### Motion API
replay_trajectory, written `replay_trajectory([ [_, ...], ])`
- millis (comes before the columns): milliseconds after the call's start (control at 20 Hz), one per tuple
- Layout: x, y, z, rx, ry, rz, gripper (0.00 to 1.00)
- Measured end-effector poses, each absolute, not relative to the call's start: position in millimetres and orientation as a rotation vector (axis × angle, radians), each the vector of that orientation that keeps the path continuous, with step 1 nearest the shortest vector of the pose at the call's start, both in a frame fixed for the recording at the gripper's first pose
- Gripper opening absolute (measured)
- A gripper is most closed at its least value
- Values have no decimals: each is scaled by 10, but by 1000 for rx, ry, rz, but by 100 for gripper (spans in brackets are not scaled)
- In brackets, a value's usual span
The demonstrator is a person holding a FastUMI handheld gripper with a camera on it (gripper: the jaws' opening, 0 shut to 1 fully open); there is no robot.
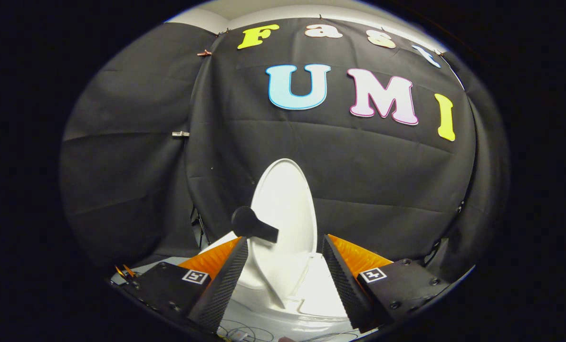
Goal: Open the toilet lid.
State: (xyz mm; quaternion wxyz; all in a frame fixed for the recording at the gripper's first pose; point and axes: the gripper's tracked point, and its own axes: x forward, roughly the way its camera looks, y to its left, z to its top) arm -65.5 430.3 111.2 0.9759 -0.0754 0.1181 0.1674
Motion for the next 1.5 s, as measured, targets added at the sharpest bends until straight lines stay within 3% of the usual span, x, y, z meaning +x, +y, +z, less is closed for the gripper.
replay_trajectory([
  [450,-461,3144,916,-139,185,265,99],
  [850,-113,1934,562,-77,178,113,99],
  [1500,22,1506,356,-90,123,74,99],
])
